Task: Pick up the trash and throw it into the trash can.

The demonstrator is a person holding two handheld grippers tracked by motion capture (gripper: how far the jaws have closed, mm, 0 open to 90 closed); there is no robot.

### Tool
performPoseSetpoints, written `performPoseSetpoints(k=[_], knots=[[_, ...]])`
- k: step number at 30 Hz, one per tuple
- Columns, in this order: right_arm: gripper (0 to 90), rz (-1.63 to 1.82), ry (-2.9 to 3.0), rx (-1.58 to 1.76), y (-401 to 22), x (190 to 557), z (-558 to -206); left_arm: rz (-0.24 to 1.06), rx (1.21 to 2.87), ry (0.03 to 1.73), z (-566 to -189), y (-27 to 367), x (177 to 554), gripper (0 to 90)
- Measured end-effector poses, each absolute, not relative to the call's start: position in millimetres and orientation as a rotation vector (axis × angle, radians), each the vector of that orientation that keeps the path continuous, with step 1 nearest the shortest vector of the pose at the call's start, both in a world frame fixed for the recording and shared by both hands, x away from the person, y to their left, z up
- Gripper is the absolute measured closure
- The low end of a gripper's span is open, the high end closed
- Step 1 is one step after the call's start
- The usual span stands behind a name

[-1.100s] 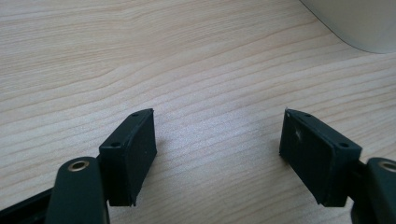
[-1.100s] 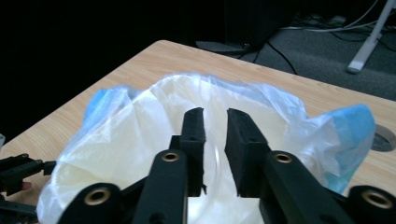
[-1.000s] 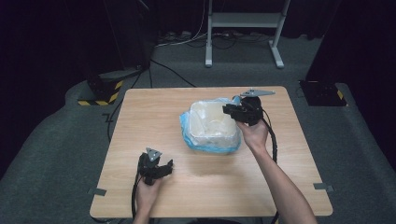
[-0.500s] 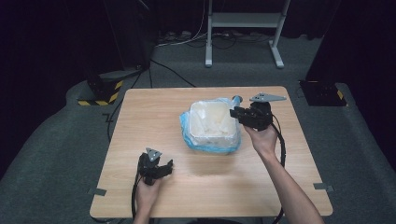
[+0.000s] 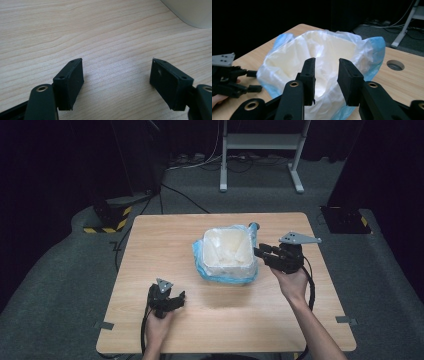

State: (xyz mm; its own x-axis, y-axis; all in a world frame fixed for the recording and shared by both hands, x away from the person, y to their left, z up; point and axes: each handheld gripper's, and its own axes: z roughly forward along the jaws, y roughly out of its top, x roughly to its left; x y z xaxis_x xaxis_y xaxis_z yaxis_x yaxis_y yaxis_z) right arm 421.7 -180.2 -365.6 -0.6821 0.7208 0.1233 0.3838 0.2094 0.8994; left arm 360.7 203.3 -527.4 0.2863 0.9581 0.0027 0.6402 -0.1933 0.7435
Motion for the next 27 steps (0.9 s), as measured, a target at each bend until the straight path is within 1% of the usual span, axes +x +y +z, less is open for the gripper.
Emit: performPoseSetpoints(k=[17,27], knots=[[59.8,1.527,2.171,1.007,-193.0,385.7,-365.3,0.639,1.92,1.429,-527.5,203.3,360.7,26.8],[58.6,1.531,2.156,1.061,-207.1,378.0,-381.4,0.64,1.919,1.431,-527.4,203.0,360.6,26.8]])
